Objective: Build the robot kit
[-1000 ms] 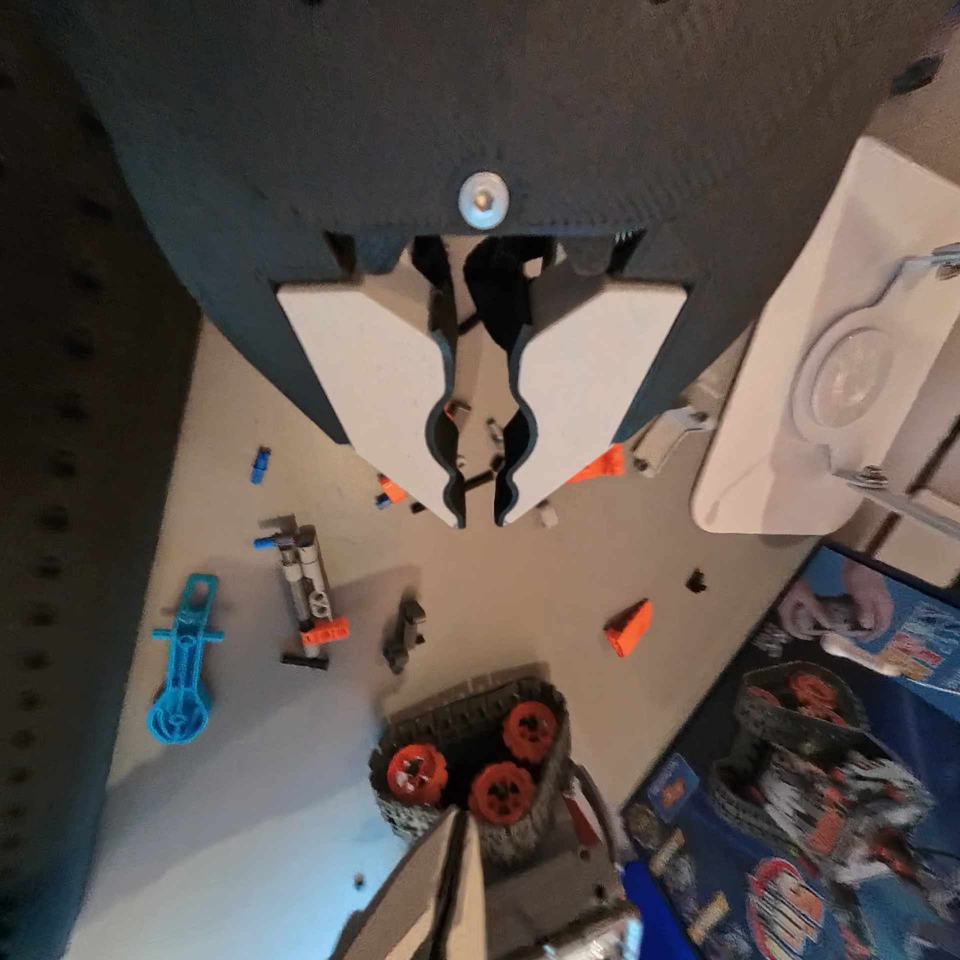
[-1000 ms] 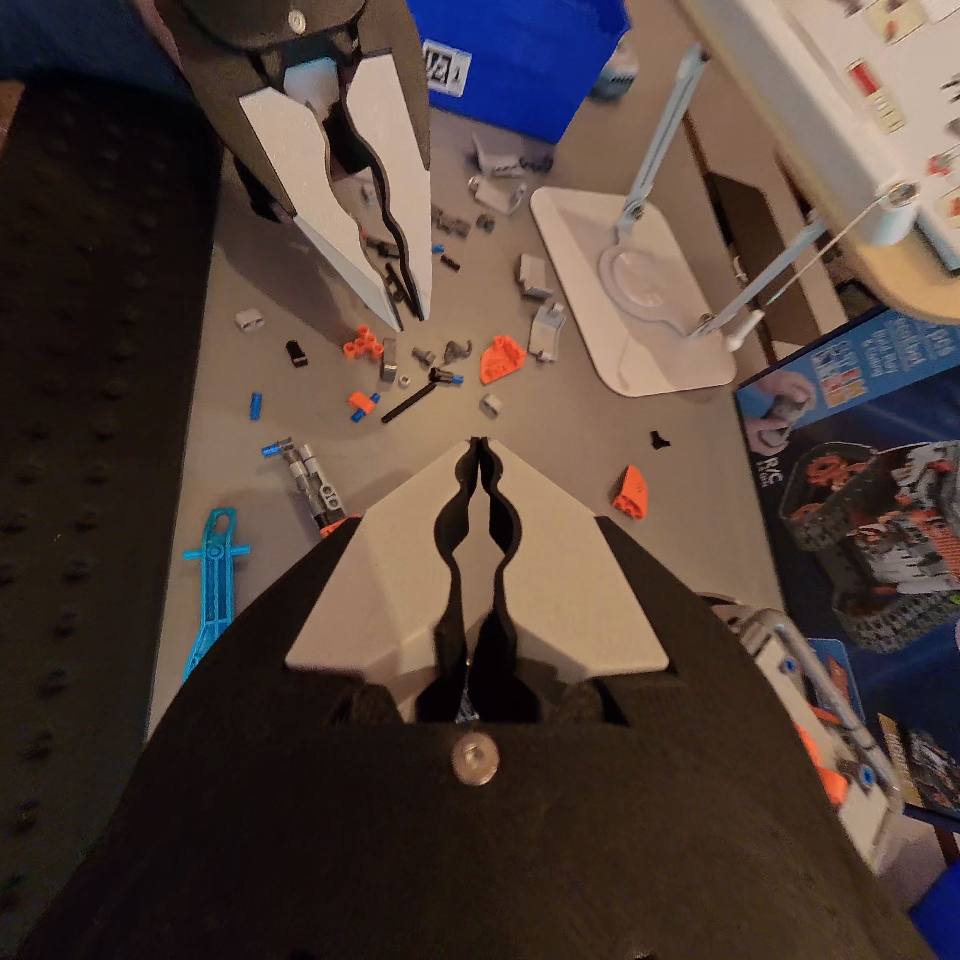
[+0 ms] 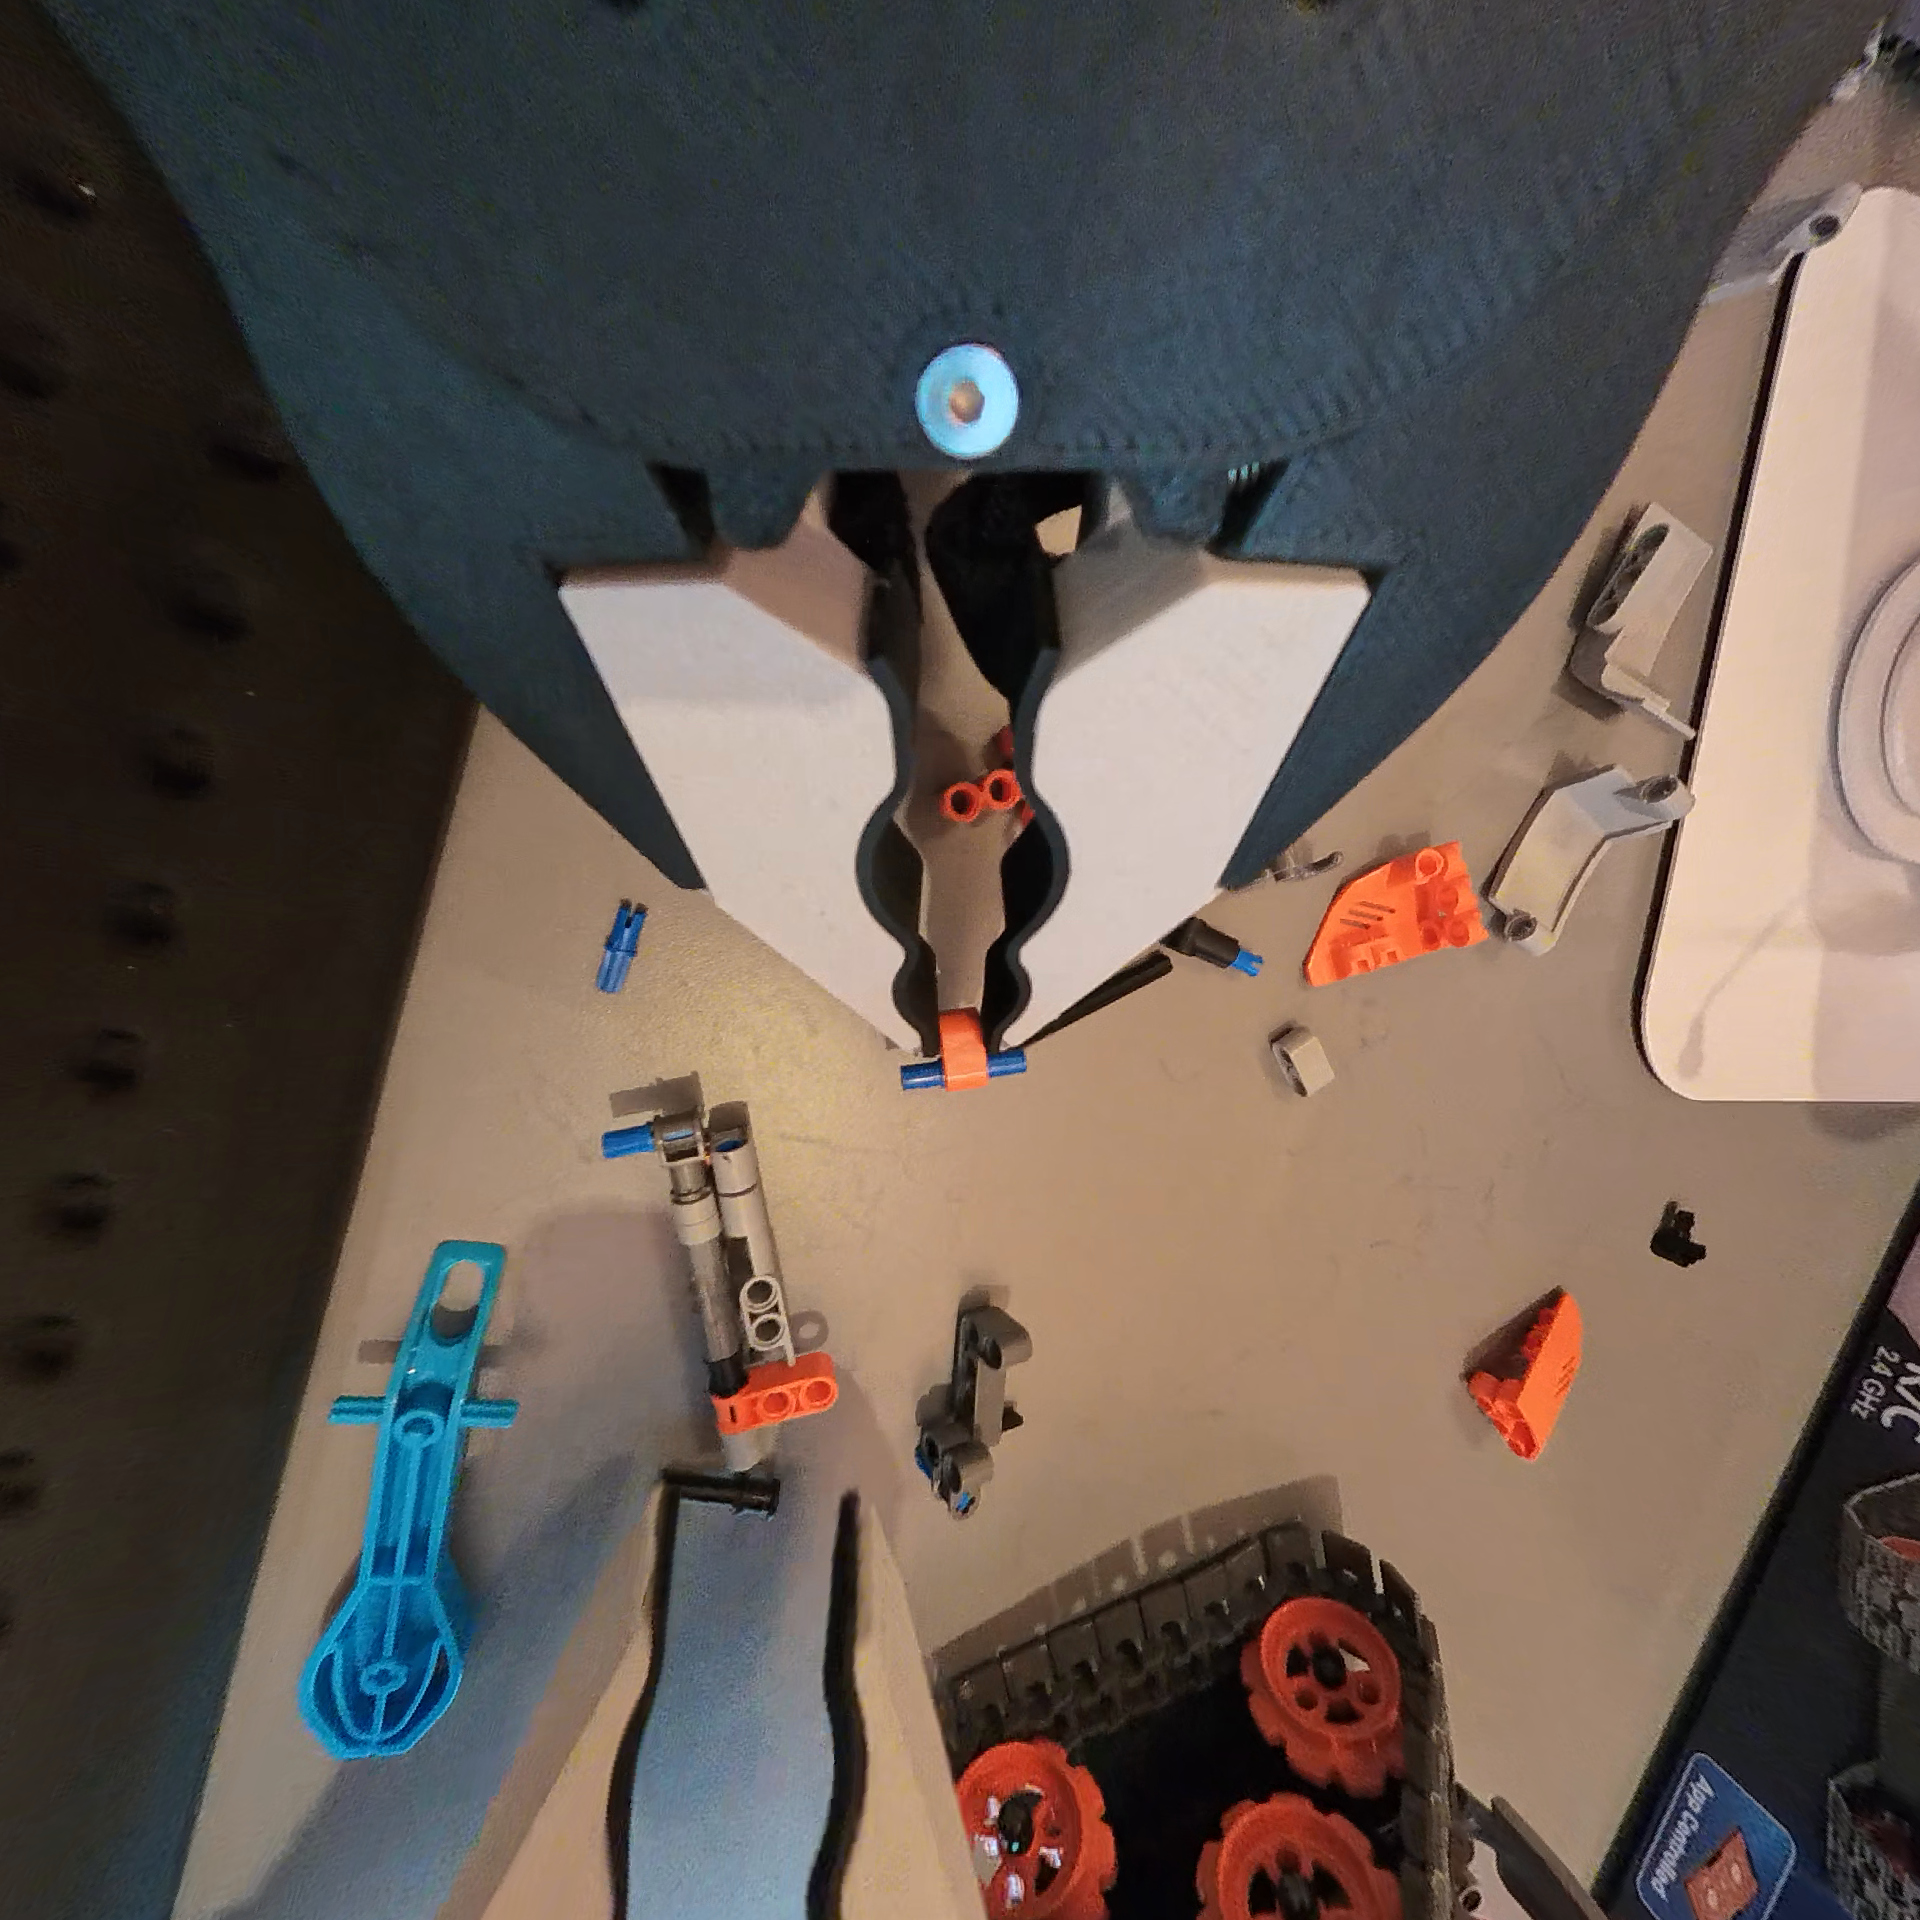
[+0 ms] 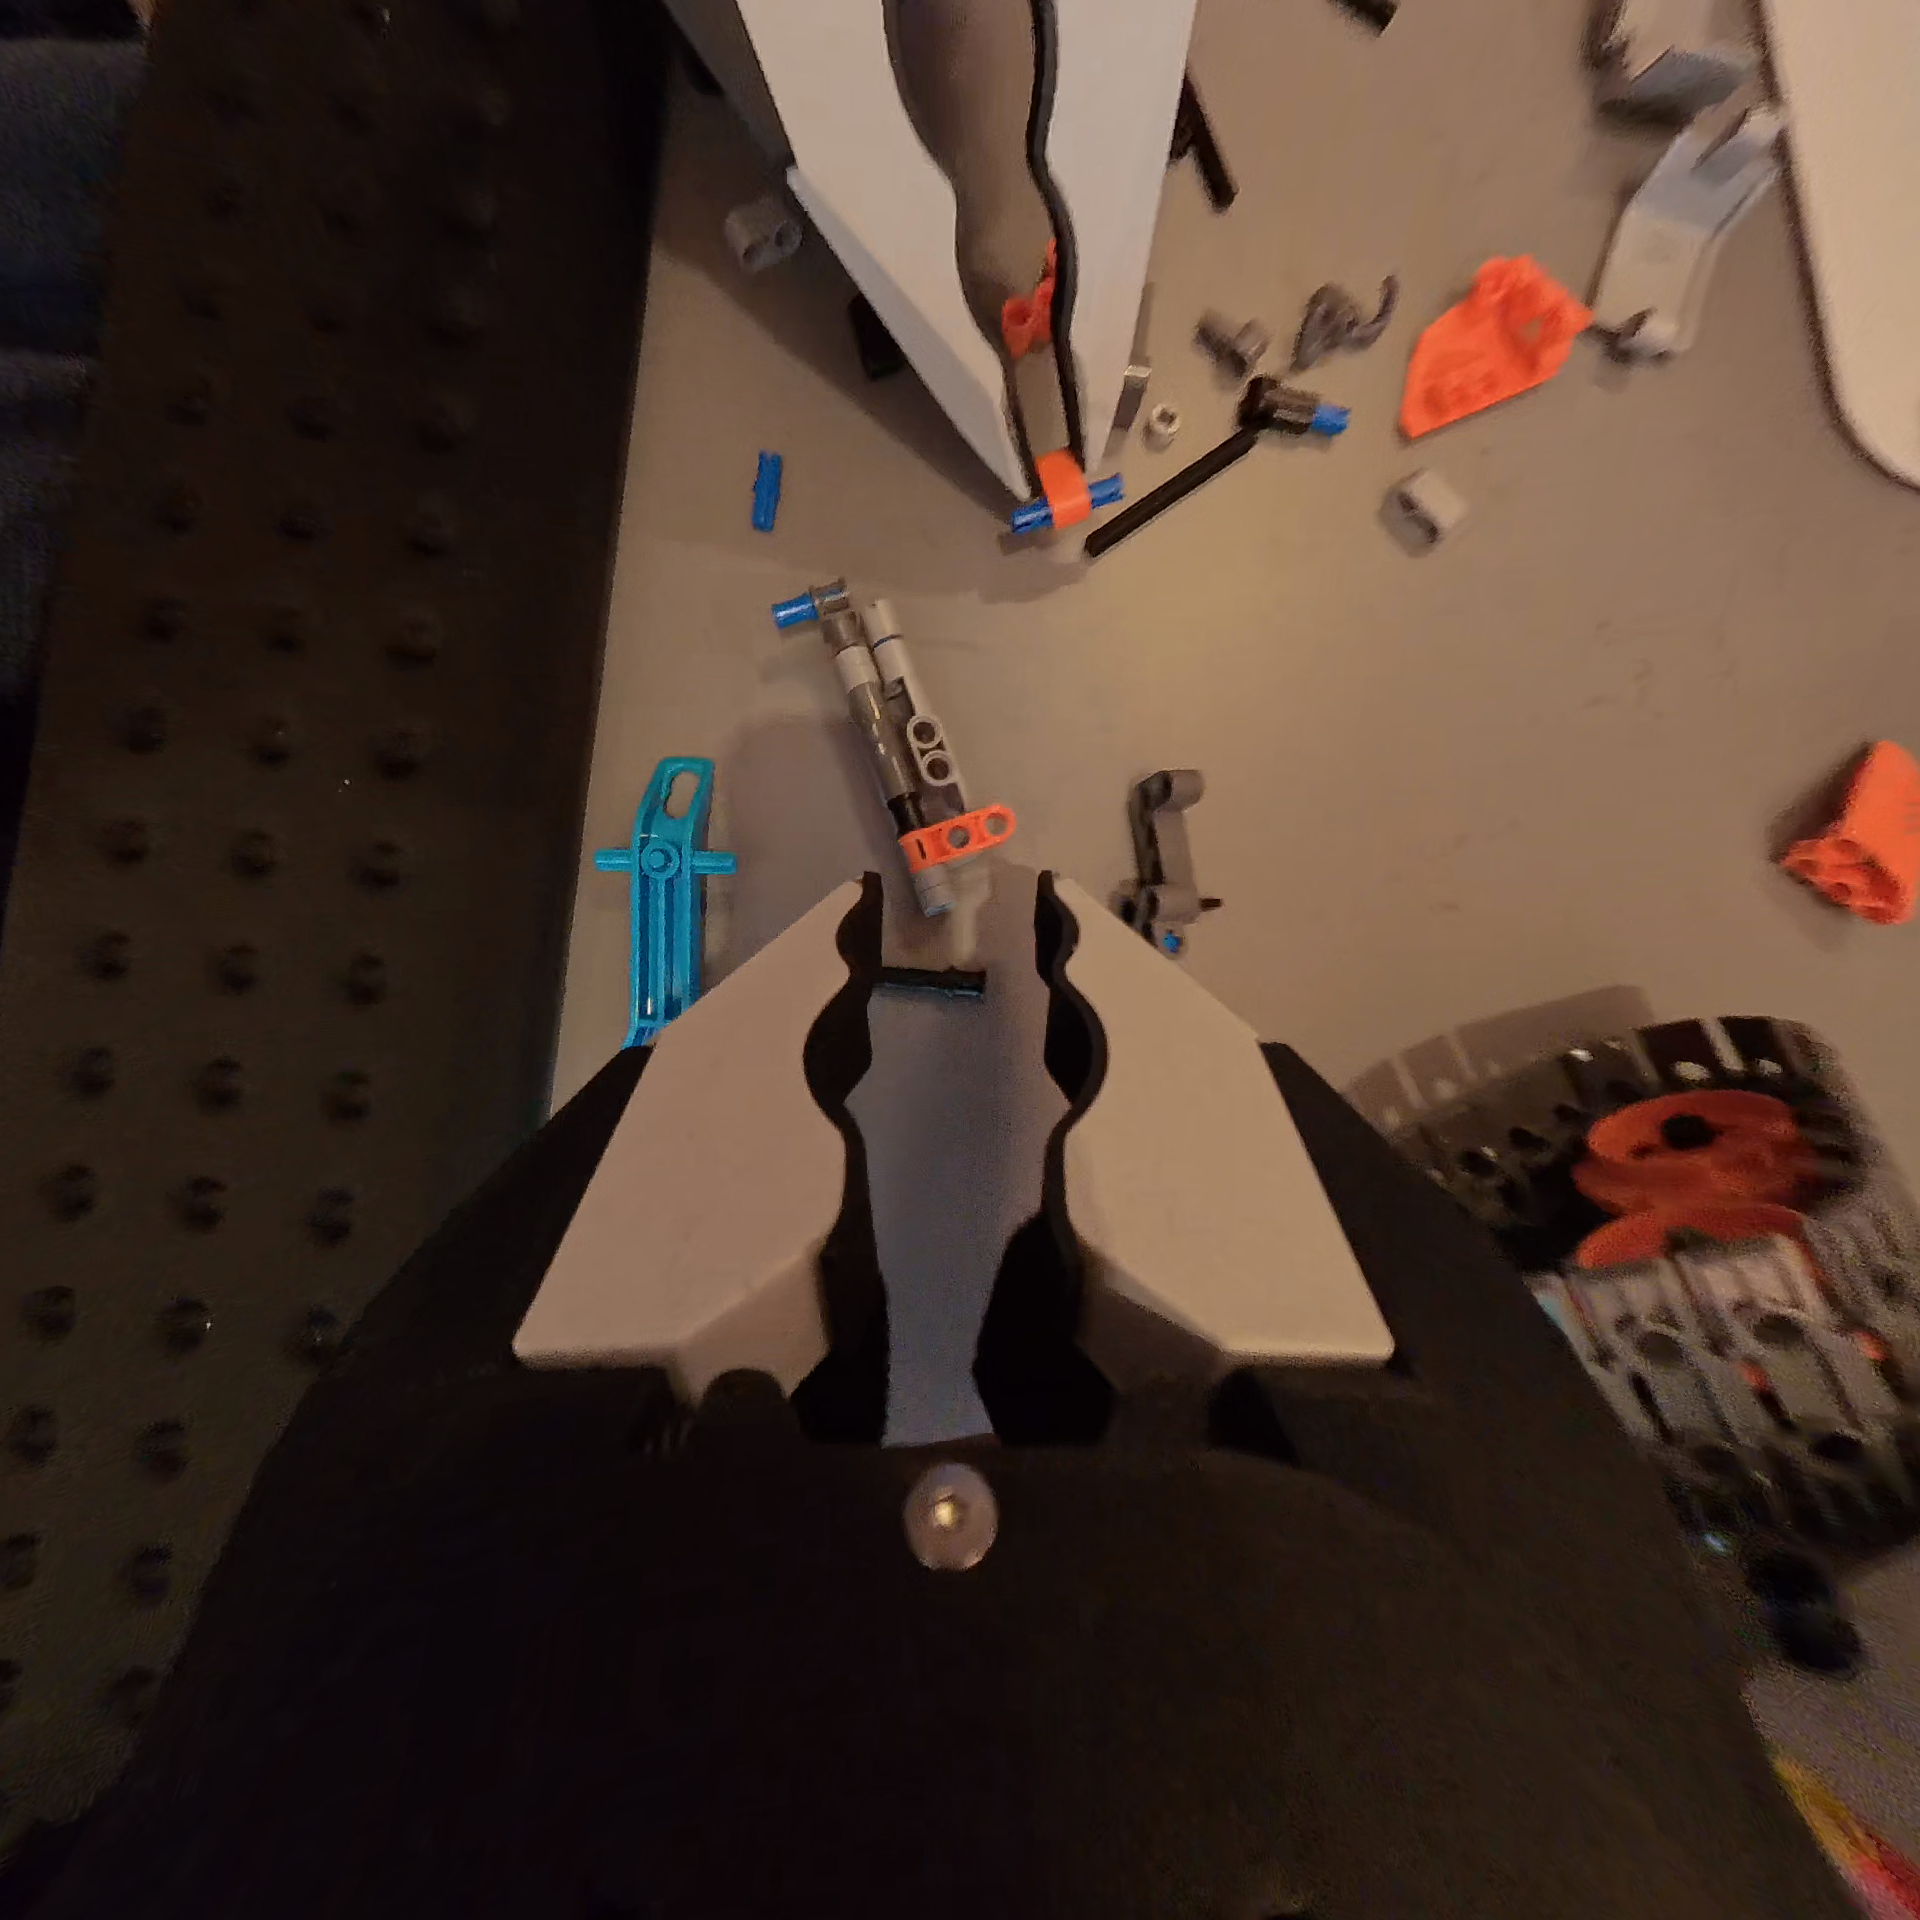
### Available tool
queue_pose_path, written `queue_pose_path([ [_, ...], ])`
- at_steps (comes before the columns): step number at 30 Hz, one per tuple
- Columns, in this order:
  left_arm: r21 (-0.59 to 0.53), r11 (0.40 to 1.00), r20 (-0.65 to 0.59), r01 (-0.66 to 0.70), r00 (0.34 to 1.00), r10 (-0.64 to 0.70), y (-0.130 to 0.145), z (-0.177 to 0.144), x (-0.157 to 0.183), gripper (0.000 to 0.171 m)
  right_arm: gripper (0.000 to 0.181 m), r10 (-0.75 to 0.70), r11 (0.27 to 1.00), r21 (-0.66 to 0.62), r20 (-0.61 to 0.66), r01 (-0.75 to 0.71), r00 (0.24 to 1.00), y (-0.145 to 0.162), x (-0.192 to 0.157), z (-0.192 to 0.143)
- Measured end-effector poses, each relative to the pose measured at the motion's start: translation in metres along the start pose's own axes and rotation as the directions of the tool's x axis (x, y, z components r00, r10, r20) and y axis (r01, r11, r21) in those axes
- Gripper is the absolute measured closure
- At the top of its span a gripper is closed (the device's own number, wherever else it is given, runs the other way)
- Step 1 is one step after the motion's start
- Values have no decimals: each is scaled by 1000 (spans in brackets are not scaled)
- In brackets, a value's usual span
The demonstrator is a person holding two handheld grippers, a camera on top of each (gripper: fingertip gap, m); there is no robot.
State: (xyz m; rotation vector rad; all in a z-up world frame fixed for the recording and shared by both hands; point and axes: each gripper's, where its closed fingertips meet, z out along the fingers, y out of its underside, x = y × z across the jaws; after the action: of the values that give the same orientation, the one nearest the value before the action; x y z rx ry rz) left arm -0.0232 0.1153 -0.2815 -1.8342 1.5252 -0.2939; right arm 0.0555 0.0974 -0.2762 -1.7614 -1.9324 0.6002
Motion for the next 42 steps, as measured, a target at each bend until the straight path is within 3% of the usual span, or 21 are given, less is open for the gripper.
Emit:
queue_pose_path([
  [5, 23, 1000, -25, 12, 1000, -12, -3, -1, 3, 165, 174, -35, 999, -37, 18, 35, 999, 7, -3, 18],
  [13, 78, 996, -4, 47, 999, -46, -7, -13, -7, 166, 176, -280, 960, -42, -173, 277, 944, -14, 11, 18],
  [21, 136, 984, 0, 115, 993, -116, -5, -25, -16, 166, 177, -554, 825, -151, -407, 544, 726, -36, 27, 12],
  [27, 159, 978, -6, 135, 991, -136, -7, -27, -19, 166, 176, -607, 777, -170, -456, 606, 651, -45, 28, 5],
  [33, 155, 977, -2, 147, 989, -148, -3, -30, -21, 165, 177, -587, 804, -140, -338, 578, 735, -29, 17, 14],
  [38, 158, 976, 0, 148, 989, -150, -2, -32, -21, 166, 176, -462, 887, -99, -159, 452, 872, -12, 2, 26],
  [42, 190, 971, 24, 142, 988, -149, -8, -36, -24, 166, 160, -362, 932, -33, -121, 361, 924, -19, 1, 20],
])
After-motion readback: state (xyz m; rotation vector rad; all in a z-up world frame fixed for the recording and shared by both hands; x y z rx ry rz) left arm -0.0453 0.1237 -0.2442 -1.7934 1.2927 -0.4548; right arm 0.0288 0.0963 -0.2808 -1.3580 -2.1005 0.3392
